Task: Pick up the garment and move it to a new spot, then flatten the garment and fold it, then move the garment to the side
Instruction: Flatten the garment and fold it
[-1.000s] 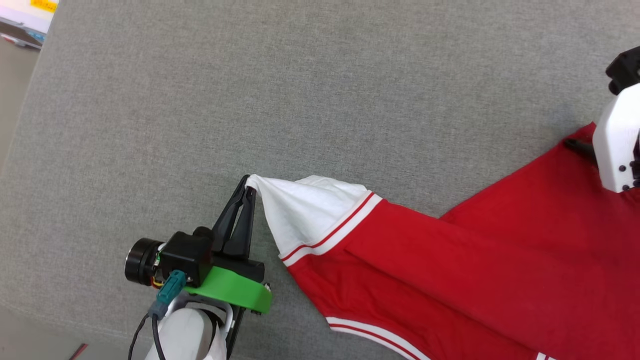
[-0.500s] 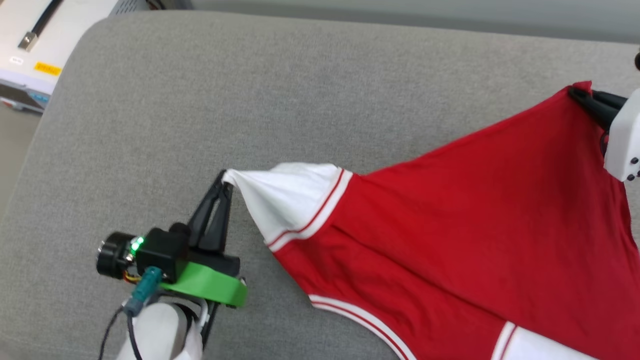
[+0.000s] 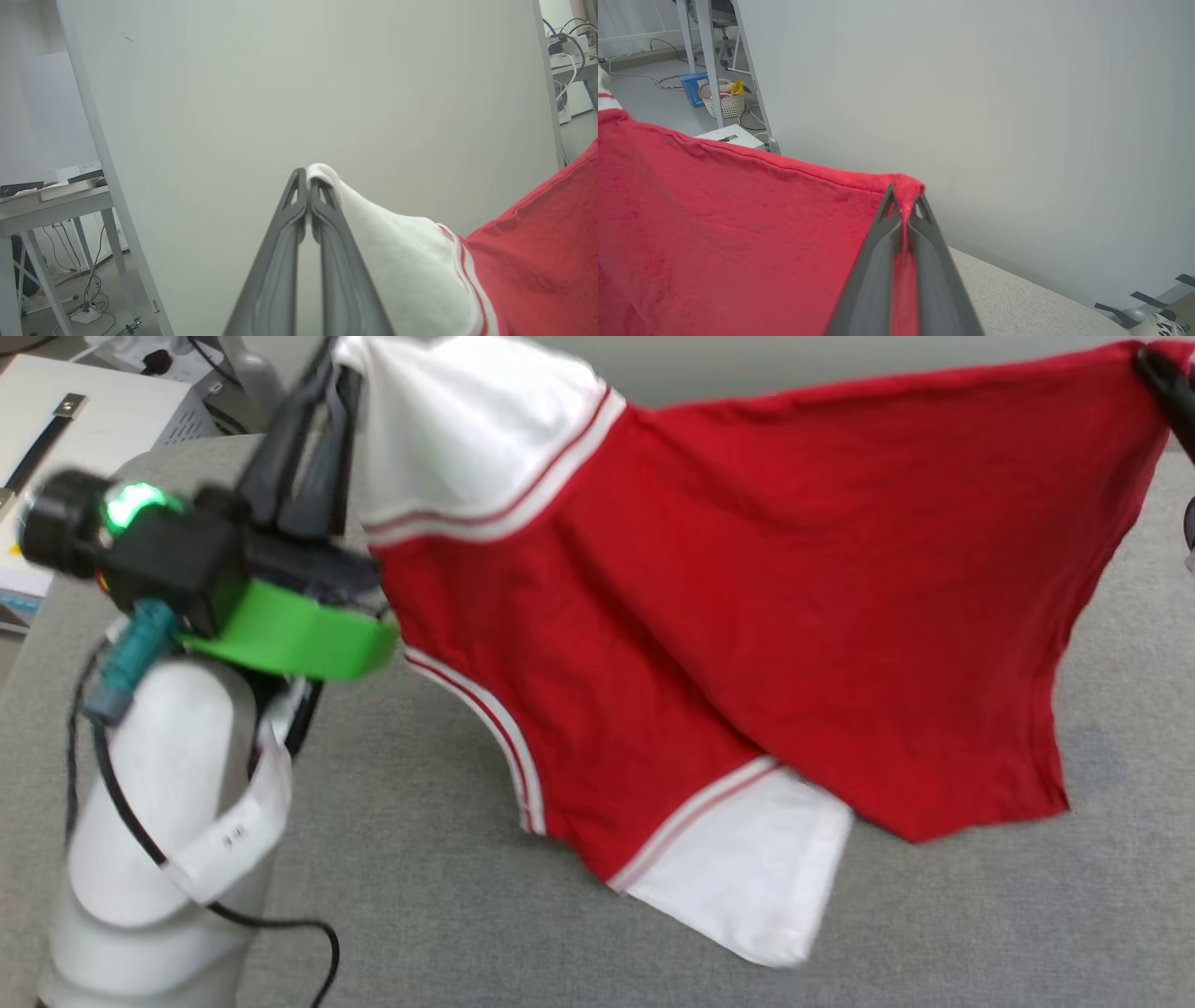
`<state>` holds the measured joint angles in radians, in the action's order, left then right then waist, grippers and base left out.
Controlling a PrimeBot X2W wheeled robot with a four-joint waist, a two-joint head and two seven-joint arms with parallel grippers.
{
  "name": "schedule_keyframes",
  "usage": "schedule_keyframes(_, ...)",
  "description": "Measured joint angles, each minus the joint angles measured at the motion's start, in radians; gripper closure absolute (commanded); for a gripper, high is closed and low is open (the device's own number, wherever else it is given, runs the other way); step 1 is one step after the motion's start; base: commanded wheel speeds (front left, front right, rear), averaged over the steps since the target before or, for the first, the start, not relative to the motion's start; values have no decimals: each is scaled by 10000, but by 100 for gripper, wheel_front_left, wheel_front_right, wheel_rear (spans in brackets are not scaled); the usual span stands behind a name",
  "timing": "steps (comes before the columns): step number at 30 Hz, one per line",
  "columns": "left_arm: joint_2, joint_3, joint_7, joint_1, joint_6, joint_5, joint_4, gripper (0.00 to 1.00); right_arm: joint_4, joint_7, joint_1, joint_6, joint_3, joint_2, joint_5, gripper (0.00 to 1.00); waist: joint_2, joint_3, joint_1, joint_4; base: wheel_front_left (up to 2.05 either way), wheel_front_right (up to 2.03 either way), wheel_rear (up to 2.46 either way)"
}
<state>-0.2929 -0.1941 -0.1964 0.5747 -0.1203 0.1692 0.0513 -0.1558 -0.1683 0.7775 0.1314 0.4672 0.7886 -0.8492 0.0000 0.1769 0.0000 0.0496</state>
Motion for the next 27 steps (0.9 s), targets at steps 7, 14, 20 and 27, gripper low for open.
schedule_keyframes(7,-447,-418,366,2562,-73,391,-426,100,362,140,397,0,-807,-416,579,100,0,418,0,-296,0,0,0)
schedule_keyframes(14,-765,-1221,481,5835,-75,756,-1590,100,253,-328,2160,0,-1430,-769,926,100,0,1280,0,-475,0,0,0)
schedule_keyframes(20,-997,-1751,454,9281,-75,1225,-3164,100,-520,-633,4911,0,-1486,-966,1674,100,0,2260,1,-587,0,0,0)
schedule_keyframes(27,-1085,-2437,42,12675,-77,1319,-5191,100,-2017,-167,8099,0,-1093,-1262,2395,100,0,3433,1,-675,0,0,0)
